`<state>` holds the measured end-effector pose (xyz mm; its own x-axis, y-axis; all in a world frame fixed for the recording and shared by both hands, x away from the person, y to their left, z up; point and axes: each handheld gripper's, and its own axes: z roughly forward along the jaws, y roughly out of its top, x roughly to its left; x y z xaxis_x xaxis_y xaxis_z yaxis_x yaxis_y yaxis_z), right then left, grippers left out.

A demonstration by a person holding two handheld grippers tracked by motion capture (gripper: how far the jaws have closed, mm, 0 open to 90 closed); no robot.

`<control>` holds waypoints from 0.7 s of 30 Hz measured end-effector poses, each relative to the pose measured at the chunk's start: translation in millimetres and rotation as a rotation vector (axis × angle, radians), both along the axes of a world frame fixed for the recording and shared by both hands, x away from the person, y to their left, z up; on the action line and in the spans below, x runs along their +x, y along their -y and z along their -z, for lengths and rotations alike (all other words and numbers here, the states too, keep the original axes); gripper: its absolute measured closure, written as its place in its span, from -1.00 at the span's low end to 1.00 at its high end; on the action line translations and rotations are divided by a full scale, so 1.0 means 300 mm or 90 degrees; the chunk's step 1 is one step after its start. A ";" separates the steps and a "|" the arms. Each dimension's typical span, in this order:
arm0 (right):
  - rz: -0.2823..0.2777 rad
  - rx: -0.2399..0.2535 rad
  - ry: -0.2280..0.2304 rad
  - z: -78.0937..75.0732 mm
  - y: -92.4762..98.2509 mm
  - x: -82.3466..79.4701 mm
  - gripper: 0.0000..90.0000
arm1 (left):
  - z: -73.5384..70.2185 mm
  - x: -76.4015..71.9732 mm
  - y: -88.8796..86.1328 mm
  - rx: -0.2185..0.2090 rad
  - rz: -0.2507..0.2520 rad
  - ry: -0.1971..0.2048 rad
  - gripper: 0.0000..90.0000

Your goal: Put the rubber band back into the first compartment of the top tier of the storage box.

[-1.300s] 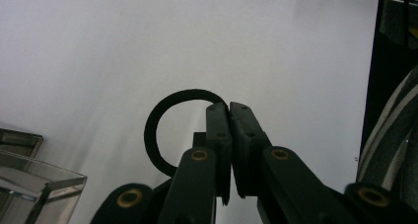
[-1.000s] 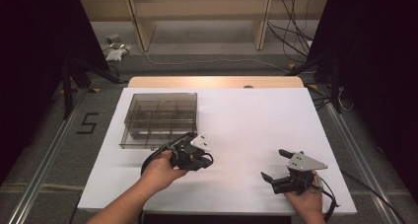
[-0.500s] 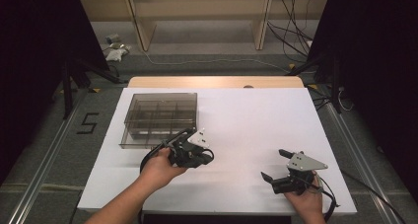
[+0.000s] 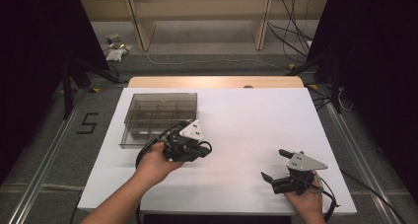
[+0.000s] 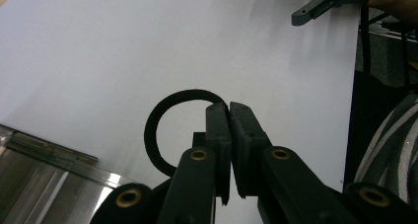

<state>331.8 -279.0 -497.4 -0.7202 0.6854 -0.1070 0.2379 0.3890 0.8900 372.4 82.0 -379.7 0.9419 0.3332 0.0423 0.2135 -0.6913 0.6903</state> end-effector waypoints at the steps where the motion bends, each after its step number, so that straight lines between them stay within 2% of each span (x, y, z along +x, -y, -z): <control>1: 0.000 0.000 0.000 0.000 0.000 0.000 -0.97 | -0.004 0.001 -0.003 -0.001 -0.001 0.003 0.93; 21: 0.001 0.000 0.001 0.000 -0.001 0.000 -0.97 | -0.046 0.010 -0.057 -0.009 -0.025 0.021 0.93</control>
